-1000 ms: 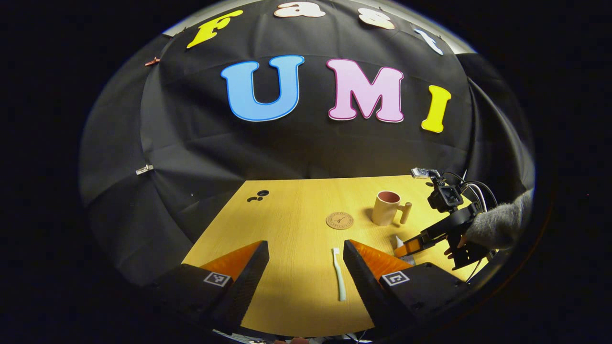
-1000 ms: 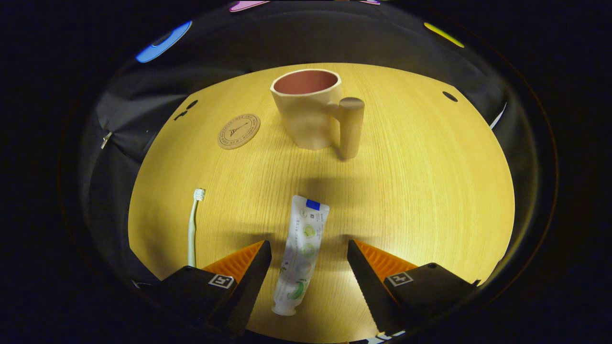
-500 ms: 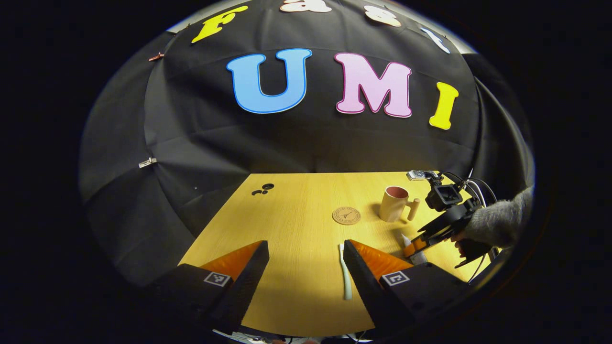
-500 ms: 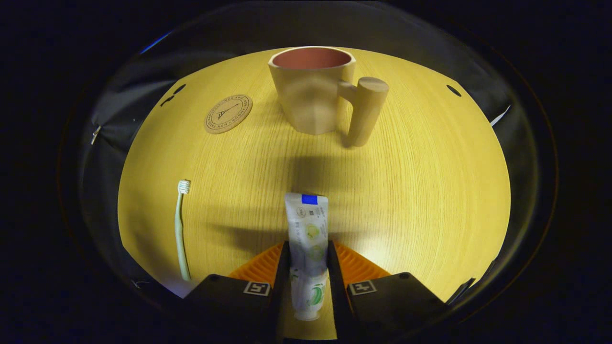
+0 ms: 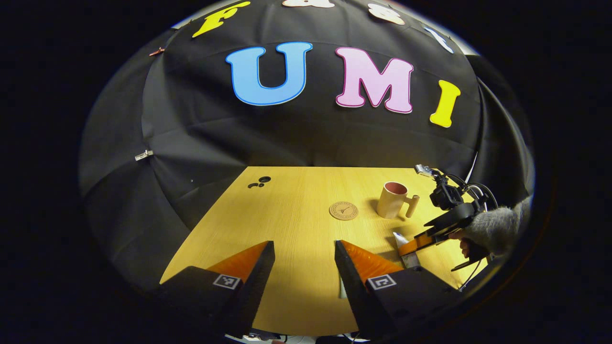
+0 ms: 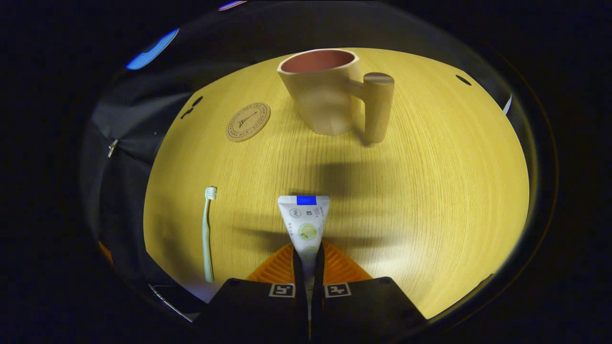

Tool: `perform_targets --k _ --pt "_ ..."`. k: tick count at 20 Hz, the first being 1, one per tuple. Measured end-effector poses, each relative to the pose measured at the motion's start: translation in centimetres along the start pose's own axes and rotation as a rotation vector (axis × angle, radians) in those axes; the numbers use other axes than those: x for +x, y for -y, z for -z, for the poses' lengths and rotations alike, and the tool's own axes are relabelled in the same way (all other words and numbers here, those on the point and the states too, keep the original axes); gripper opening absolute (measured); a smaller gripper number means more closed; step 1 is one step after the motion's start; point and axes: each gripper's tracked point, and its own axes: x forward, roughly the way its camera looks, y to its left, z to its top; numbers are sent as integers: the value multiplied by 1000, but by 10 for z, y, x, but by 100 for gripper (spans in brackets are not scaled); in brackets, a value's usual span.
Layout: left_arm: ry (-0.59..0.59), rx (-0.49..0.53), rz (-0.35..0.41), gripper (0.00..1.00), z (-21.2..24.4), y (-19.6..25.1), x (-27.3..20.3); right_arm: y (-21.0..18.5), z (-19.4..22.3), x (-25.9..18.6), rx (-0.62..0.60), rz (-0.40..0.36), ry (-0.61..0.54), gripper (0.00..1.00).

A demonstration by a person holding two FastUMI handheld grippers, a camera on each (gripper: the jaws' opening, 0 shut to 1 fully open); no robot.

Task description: Put the toothbrush and toothpaste on the desktop into the cup, then pick up the cup and place it on the coaster on the desktop.

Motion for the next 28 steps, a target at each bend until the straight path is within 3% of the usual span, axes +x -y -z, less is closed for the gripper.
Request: perform_targets --k 5,13,17,27,28 --pt "-29 19 23 80 -2 11 26 -6 -5 -34 21 -75 73 7" --pt "-284 4 64 84 68 44 103 1 -7 -88 4 -140 149 7" --pt "-378 30 86 84 97 63 130 13 -4 -95 20 -153 149 7" --pt "-525 81 44 86 140 68 155 53 -6 -91 67 -162 119 7" --pt "-526 70 47 80 139 70 155 55 -8 -91 70 -164 118 7"
